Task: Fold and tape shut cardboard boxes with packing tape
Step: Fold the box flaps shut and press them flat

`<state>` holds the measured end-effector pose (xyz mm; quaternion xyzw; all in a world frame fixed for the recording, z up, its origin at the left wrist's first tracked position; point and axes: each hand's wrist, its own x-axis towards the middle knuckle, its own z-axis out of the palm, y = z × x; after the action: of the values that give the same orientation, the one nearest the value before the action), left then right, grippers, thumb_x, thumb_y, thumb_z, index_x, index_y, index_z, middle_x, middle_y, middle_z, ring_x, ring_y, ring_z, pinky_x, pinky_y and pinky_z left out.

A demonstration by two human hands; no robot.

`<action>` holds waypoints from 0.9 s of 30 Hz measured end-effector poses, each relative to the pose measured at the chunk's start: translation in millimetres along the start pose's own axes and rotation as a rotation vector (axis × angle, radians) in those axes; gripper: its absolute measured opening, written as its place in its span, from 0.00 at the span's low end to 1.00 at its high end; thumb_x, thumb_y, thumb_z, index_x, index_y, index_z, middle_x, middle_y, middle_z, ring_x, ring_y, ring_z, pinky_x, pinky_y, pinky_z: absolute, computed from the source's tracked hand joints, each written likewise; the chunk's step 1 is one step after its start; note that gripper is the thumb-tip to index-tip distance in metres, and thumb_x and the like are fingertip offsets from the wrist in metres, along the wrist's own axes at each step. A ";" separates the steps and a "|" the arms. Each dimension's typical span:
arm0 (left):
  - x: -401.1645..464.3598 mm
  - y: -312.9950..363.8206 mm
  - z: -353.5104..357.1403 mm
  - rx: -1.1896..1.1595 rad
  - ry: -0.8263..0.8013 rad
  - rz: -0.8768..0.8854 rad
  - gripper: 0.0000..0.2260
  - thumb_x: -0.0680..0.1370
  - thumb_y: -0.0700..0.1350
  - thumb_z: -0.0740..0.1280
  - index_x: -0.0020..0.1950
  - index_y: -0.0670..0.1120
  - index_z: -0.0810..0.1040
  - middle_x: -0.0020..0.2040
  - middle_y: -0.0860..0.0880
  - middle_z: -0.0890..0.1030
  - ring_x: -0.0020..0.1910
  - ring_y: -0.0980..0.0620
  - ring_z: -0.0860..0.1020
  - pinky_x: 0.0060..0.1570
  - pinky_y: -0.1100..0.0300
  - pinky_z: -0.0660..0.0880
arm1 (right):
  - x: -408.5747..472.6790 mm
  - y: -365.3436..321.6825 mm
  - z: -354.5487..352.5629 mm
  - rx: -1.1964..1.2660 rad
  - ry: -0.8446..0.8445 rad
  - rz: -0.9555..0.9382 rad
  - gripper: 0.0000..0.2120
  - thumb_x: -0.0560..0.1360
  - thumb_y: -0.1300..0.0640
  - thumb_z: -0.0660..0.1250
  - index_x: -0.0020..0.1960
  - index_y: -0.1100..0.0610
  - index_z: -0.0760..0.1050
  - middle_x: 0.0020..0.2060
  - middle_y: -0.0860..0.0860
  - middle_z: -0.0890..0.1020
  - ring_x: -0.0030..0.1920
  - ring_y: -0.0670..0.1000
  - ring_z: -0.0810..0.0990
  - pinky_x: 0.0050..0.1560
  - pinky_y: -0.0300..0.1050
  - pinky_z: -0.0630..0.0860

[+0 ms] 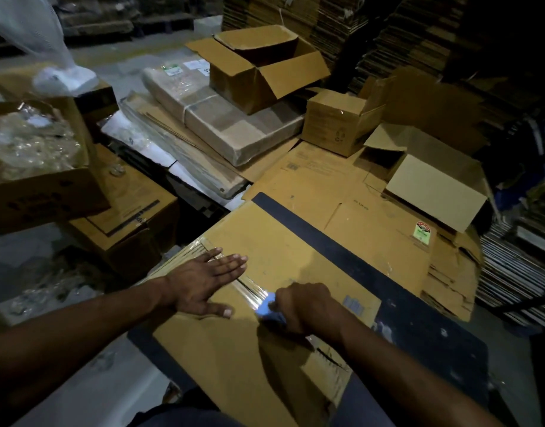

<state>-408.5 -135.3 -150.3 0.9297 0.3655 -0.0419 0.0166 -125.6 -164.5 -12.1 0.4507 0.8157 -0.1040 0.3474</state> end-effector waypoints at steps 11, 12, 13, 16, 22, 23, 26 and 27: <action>-0.9 11.5 -3.7 -0.009 -0.035 -0.028 0.51 0.81 0.80 0.47 0.89 0.46 0.39 0.90 0.47 0.38 0.88 0.49 0.37 0.85 0.36 0.45 | -27.8 10.0 25.4 0.067 0.037 0.078 0.16 0.84 0.40 0.65 0.66 0.47 0.77 0.60 0.51 0.82 0.57 0.57 0.83 0.54 0.53 0.76; 0.6 20.6 -7.2 -0.011 -0.039 -0.047 0.52 0.80 0.81 0.46 0.89 0.46 0.39 0.89 0.46 0.37 0.88 0.48 0.36 0.85 0.35 0.44 | -27.7 11.2 23.6 0.084 0.030 0.072 0.17 0.83 0.40 0.65 0.67 0.46 0.77 0.60 0.51 0.82 0.58 0.57 0.83 0.54 0.53 0.76; 4.6 33.9 -10.4 -0.024 -0.054 -0.045 0.53 0.78 0.82 0.45 0.89 0.45 0.38 0.89 0.46 0.36 0.88 0.48 0.35 0.84 0.35 0.41 | -29.1 13.1 21.9 0.099 0.023 0.060 0.17 0.84 0.40 0.65 0.69 0.46 0.77 0.61 0.52 0.82 0.59 0.57 0.83 0.54 0.53 0.76; 28.0 88.9 -12.6 -0.084 -0.069 0.053 0.58 0.76 0.85 0.45 0.89 0.43 0.39 0.89 0.45 0.36 0.88 0.47 0.35 0.84 0.36 0.37 | -31.5 17.0 19.5 0.147 -0.017 0.045 0.19 0.87 0.44 0.61 0.75 0.47 0.75 0.66 0.55 0.80 0.62 0.59 0.81 0.50 0.52 0.74; 43.2 108.8 -8.6 -0.097 -0.052 0.059 0.57 0.76 0.85 0.46 0.89 0.45 0.35 0.89 0.46 0.35 0.87 0.50 0.33 0.86 0.40 0.39 | -34.8 15.5 21.9 0.170 -0.044 0.122 0.20 0.88 0.42 0.57 0.71 0.52 0.77 0.64 0.55 0.81 0.61 0.59 0.81 0.52 0.53 0.76; 42.5 107.6 -8.2 -0.093 -0.055 0.070 0.57 0.76 0.85 0.46 0.89 0.45 0.35 0.89 0.46 0.35 0.87 0.50 0.33 0.86 0.41 0.39 | -36.6 16.0 25.1 0.165 -0.036 0.135 0.19 0.88 0.41 0.58 0.66 0.52 0.78 0.59 0.54 0.82 0.56 0.58 0.81 0.52 0.53 0.77; 42.6 108.1 -7.5 -0.094 -0.059 0.078 0.57 0.76 0.85 0.46 0.89 0.45 0.36 0.89 0.46 0.35 0.87 0.50 0.33 0.86 0.41 0.39 | -52.5 24.9 41.8 0.108 -0.025 0.174 0.15 0.85 0.40 0.62 0.51 0.51 0.73 0.47 0.52 0.81 0.44 0.56 0.79 0.49 0.53 0.79; 42.8 108.8 -7.8 -0.102 -0.057 0.079 0.57 0.75 0.85 0.46 0.89 0.45 0.37 0.89 0.46 0.35 0.87 0.50 0.33 0.86 0.41 0.40 | -60.1 29.9 50.4 0.082 -0.016 0.188 0.15 0.84 0.40 0.65 0.48 0.51 0.71 0.45 0.51 0.80 0.41 0.55 0.78 0.46 0.52 0.79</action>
<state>-302.6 -185.5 -146.4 0.9399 0.3294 -0.0489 0.0758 -56.4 -211.5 -5.2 0.5381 0.7621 -0.1077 0.3435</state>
